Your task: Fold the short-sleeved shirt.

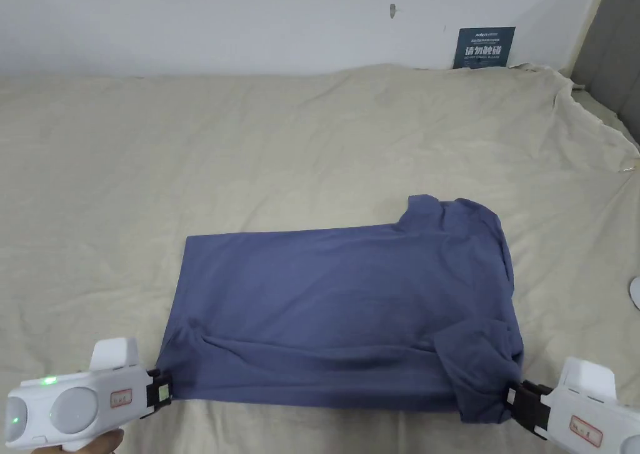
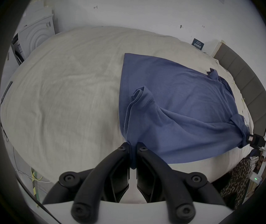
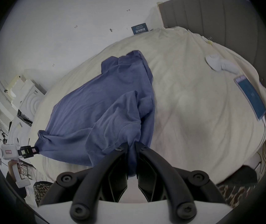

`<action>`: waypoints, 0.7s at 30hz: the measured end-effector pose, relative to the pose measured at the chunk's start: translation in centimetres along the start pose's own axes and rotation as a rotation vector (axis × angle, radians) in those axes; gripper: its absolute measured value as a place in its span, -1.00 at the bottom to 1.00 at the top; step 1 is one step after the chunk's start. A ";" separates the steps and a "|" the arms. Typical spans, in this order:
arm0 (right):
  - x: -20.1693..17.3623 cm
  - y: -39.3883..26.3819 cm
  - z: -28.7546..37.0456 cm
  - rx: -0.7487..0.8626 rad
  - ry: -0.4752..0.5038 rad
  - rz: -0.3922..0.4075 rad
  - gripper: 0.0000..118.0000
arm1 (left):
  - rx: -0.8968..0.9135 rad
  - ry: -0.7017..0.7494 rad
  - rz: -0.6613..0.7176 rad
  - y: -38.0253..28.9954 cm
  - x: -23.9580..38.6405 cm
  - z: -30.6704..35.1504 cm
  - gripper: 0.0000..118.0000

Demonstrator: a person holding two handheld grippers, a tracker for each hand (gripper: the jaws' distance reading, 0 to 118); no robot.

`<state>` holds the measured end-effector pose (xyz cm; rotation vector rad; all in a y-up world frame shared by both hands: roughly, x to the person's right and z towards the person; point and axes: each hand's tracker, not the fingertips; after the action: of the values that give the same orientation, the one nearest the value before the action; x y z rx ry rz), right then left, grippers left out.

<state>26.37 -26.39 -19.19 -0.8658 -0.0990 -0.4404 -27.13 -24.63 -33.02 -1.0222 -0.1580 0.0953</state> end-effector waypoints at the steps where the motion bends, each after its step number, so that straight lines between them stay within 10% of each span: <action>1: 0.1 -0.7 0.0 -0.009 -0.007 0.001 -0.89 | -0.009 0.001 0.004 -0.7 -0.2 0.0 -0.93; 14: -0.3 -2.8 -2.3 -0.067 -0.124 0.073 -0.84 | -0.031 0.085 -0.024 -3.8 0.7 -2.3 -0.86; 18: -2.1 -1.2 0.3 -0.023 -0.143 0.103 0.40 | -0.036 0.073 0.037 -2.6 1.1 -0.6 0.40; 21: -4.4 1.0 4.0 0.129 -0.092 0.172 0.53 | 0.096 0.019 0.074 -1.1 2.2 2.7 0.65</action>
<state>23.18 -21.34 -18.45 -0.7605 -0.1355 -0.2304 -25.41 -22.61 -30.47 -0.9331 -0.0976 0.1595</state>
